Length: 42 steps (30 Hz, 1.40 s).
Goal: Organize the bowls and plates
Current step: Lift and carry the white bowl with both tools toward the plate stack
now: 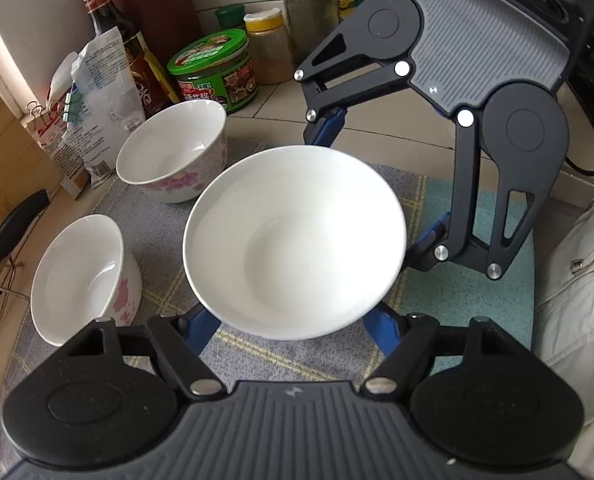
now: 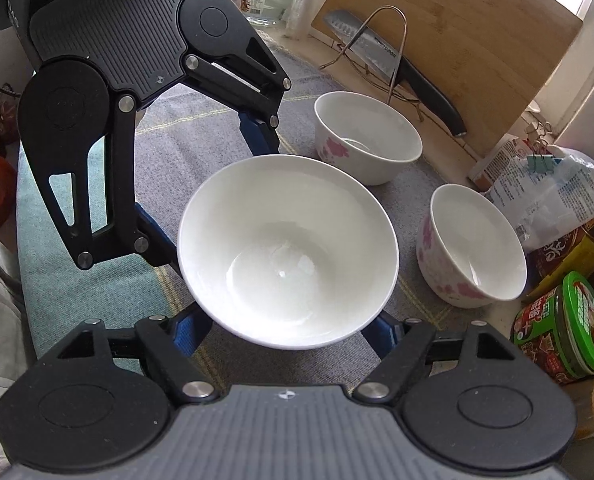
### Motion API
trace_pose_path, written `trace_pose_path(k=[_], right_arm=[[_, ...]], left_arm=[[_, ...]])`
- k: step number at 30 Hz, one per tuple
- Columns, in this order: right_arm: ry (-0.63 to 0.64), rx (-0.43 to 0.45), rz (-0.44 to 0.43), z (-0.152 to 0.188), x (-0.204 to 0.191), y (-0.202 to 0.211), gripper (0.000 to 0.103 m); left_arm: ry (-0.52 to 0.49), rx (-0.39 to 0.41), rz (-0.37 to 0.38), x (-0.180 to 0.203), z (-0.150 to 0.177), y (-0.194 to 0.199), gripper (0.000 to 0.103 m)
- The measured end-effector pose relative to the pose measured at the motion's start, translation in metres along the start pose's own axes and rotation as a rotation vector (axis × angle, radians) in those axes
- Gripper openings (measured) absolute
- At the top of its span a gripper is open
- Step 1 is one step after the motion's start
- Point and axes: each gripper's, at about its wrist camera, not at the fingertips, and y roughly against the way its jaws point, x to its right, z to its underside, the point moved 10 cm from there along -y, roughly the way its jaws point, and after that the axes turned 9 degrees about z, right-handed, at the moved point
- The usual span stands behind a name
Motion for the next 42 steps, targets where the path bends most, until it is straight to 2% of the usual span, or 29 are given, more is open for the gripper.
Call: trace_pose_path(k=[12, 27, 42], right_arm=[[0.103, 0.030, -0.035, -0.044, -0.044, -0.001, 0.084], [0.188, 0.066, -0.065, -0.110, -0.104, -0.015, 0.084], [0.291, 0.125, -0.129, -0.183, -0.154, -0.051, 0.084]], left_arm=[[0.096, 0.012, -0.069, 0.005, 0.042, 0.038, 0.077], [0.164, 0.017, -0.134, -0.004, 0.106, 0.089, 0.077], [0.275, -0.001, -0.217, -0.034, 0.183, 0.139, 0.077]])
